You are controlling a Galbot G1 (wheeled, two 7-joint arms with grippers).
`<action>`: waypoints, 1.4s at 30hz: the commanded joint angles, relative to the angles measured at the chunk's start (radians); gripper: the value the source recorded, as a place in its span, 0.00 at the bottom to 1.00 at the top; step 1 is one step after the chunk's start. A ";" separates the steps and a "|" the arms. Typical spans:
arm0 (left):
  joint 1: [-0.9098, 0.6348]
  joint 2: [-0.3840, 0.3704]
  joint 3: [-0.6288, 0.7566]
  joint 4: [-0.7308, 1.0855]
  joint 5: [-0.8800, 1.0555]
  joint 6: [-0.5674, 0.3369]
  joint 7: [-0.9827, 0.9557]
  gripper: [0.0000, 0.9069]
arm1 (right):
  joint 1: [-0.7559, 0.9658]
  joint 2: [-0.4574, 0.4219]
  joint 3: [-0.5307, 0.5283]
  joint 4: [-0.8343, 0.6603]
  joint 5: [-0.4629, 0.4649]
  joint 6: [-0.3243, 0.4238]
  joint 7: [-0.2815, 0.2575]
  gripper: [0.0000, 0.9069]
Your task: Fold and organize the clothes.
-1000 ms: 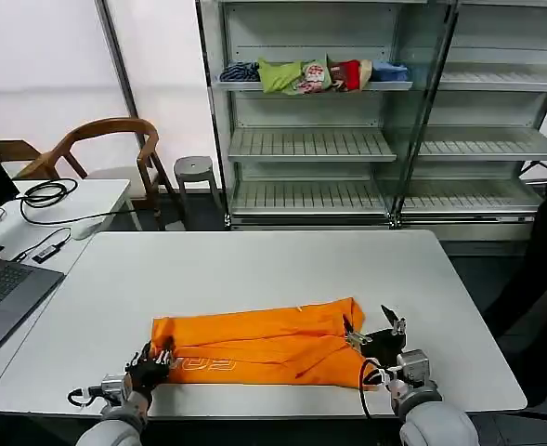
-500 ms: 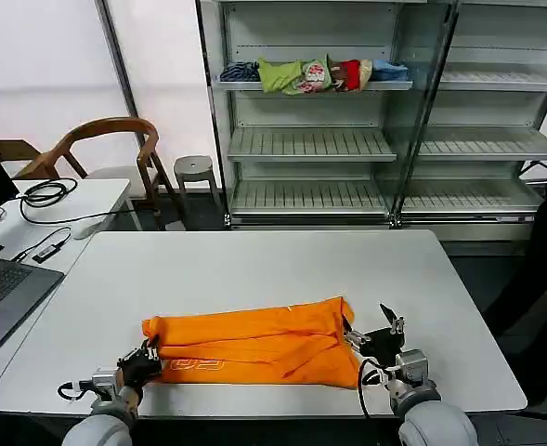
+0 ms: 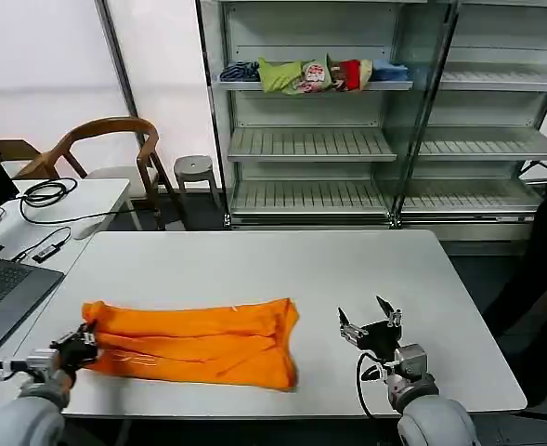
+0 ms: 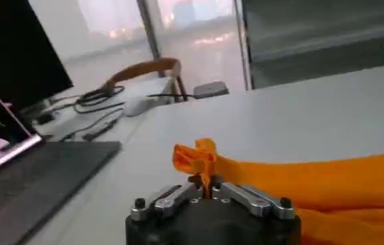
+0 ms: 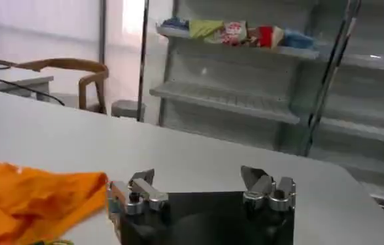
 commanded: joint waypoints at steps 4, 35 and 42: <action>0.014 0.122 -0.153 0.008 0.082 0.012 0.081 0.02 | 0.005 0.004 0.003 -0.008 0.001 0.010 -0.001 1.00; -0.116 -0.291 0.393 -0.288 0.162 0.097 -0.066 0.02 | -0.023 0.004 0.055 0.013 -0.039 -0.023 0.013 1.00; -0.179 -0.324 0.454 -0.245 0.185 0.105 -0.068 0.02 | -0.024 0.001 0.054 0.020 -0.040 -0.026 0.014 1.00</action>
